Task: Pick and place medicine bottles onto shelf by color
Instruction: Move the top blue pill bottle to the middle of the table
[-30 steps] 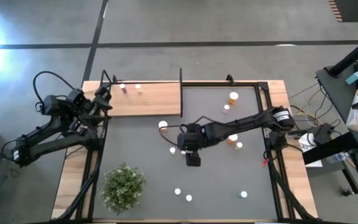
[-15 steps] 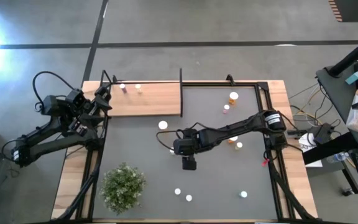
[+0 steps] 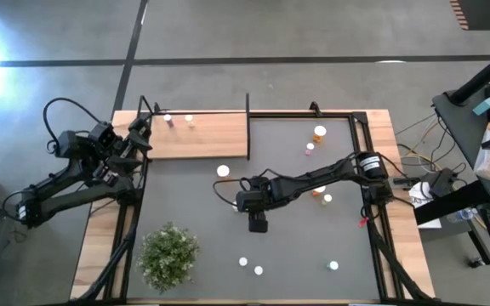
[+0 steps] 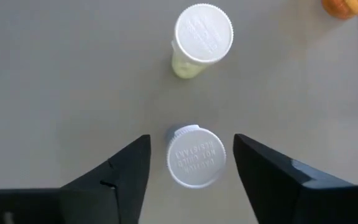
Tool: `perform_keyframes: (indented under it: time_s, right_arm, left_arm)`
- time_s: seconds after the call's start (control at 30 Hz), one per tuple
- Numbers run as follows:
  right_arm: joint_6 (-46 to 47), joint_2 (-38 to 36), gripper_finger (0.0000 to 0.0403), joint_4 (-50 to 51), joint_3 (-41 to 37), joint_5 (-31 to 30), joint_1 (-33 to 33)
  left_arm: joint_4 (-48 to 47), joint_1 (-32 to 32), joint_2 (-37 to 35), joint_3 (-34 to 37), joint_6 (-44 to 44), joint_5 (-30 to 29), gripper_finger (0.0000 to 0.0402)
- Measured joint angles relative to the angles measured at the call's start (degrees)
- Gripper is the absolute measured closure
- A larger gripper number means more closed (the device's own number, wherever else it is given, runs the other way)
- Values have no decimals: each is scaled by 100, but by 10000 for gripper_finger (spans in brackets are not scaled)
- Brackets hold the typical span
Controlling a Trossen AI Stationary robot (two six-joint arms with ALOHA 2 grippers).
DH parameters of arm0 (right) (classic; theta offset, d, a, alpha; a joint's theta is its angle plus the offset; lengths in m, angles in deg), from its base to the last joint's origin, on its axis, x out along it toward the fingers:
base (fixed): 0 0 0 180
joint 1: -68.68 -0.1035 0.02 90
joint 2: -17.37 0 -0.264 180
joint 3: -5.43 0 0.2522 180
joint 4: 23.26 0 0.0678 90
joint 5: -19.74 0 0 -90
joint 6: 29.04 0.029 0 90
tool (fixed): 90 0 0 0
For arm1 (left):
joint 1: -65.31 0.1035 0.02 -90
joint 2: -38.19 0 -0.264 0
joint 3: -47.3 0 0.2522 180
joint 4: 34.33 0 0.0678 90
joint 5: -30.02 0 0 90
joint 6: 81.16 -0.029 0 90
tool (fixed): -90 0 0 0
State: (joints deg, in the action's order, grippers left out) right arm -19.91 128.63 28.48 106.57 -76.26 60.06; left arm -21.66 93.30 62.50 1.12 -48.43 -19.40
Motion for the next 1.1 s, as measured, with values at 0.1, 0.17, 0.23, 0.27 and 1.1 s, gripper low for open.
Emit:
perform_keyframes:
  time_s: [0.1, 0.17, 0.23, 0.27, 1.1]
  right_arm:
    - [44, -2, 221, 2, 0, 2, 0]
    - [54, -2, 238, 4, 0, 2, 0]
    - [55, -2, 254, 2, 0, 18, 0]
    - [55, -2, 262, 4, 0, 55, 0]
    - [-256, -2, 290, -1165, 0, 195, 999]
  left_arm:
    - [1, 1, 0, 0, 0, 0, 209]
    - [1, 2, 0, 0, 0, 0, 209]
    - [1, 2, 0, 2, 0, 0, 209]
    - [1, 2, 0, 4, 0, 0, 209]
    - [-1, 0, 0, 11, -2, 0, 209]
